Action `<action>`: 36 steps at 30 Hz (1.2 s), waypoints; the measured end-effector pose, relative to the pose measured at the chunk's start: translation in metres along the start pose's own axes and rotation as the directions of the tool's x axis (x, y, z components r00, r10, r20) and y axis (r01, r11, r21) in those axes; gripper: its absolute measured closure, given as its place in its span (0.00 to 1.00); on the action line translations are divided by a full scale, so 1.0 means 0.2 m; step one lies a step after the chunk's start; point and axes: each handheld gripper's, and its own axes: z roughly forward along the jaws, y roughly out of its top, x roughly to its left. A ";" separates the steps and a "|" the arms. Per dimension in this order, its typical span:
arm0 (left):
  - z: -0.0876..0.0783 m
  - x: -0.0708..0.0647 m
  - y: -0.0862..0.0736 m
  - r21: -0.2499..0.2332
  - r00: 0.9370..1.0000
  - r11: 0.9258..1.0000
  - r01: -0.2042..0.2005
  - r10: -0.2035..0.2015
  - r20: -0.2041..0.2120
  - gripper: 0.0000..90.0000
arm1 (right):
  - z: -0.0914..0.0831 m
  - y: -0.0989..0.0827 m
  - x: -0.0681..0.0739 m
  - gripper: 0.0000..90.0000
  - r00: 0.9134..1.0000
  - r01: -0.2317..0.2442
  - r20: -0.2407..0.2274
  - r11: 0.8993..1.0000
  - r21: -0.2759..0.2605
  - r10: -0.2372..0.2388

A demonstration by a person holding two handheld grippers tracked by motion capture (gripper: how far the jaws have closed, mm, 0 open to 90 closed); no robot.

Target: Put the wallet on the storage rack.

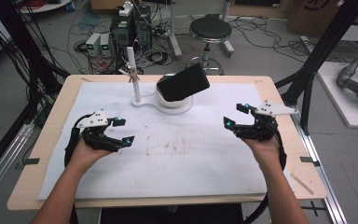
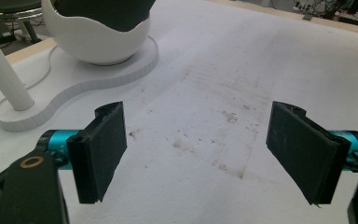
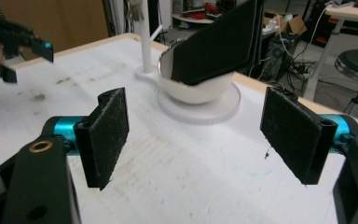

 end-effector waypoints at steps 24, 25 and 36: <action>0.04 0.01 -0.03 0.008 0.999 1.000 0.025 -0.025 -0.031 0.21 | 0.07 -0.24 0.00 0.26 1.000 -0.027 -0.011 0.998 0.060 0.028; 0.04 0.01 -0.03 0.009 0.999 1.000 0.025 -0.025 -0.030 0.21 | 0.07 -0.24 0.00 0.26 1.000 -0.028 -0.010 0.998 0.062 0.029; 0.05 0.01 -0.04 0.010 0.999 0.999 0.031 -0.031 -0.021 0.21 | 0.08 -0.24 0.00 0.26 1.000 -0.031 0.003 0.997 0.071 0.031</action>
